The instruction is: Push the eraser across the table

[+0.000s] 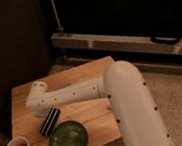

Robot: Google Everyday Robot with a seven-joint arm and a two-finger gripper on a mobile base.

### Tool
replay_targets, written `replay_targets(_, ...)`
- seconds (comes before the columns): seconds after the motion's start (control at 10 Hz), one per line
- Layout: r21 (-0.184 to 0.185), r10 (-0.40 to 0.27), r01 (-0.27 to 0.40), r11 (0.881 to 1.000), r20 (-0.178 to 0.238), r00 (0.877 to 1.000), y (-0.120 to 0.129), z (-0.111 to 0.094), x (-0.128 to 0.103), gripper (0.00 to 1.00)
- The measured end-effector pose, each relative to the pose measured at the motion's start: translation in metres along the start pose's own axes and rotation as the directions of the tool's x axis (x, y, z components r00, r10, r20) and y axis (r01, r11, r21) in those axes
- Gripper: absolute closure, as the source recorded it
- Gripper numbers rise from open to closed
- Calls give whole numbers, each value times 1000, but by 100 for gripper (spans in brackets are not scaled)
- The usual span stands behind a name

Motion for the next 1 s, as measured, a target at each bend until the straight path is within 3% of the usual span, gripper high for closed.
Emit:
replay_targets(0.2, 10, 25, -25, 1000, 8, 1000, -20, -5, 12, 85)
replay_targets(0.5, -15, 48, -48, 999, -1, 999, -26, 10, 20, 85)
replay_targets(0.8, -16, -21, 21, 1000, 36, 999, -6, 15, -25, 85)
replay_targets(1.0, -17, -82, 83, 996, 61, 995, 18, 5, -50, 85)
